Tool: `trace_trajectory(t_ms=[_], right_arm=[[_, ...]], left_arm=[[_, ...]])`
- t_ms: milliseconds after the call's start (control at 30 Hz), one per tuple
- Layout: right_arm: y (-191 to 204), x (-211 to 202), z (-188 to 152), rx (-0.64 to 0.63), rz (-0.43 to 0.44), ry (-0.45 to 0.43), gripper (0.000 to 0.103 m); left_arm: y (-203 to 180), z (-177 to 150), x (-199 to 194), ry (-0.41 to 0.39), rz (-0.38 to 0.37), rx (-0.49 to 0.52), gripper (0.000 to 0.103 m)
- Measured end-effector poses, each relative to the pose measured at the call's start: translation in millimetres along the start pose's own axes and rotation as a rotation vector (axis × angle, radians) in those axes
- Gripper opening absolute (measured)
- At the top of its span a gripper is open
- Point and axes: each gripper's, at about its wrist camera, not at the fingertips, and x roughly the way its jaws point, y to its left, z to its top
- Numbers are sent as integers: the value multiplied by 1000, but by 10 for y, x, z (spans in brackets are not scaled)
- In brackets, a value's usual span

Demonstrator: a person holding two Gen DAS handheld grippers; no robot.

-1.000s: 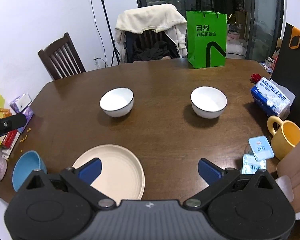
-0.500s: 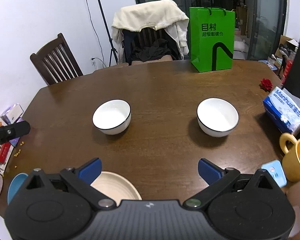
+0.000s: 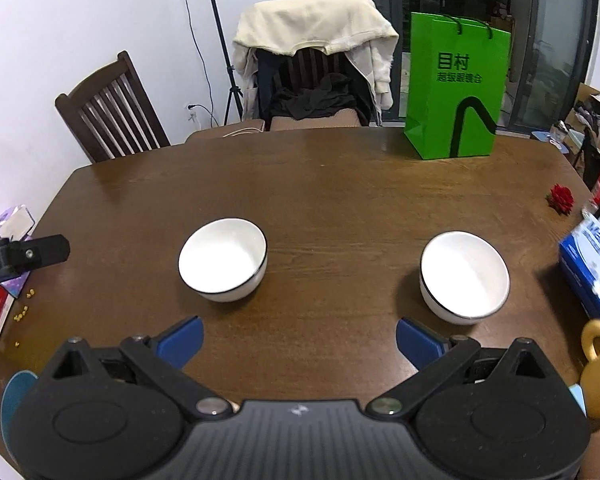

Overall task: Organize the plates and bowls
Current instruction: 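Move both open grippers to the rim of a white bowl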

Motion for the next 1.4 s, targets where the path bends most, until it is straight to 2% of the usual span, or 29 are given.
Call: trace_trajectory(t_ms=[400, 800, 1167, 1333, 1400], right_arm=[[113, 357, 395, -15, 15, 4, 103], [54, 846, 780, 41, 21, 46, 102], [76, 1447, 800, 50, 7, 170, 80], [111, 1644, 777, 50, 11, 205, 63], [140, 1710, 768, 49, 9, 217, 60]], left_arm=[[15, 250, 437, 48, 22, -20, 103], [24, 381, 933, 113, 69, -24, 103], [-64, 316, 1387, 199, 68, -18, 102], [-112, 264, 1566, 243, 67, -3, 93], [-114, 227, 1635, 259, 70, -7, 88]])
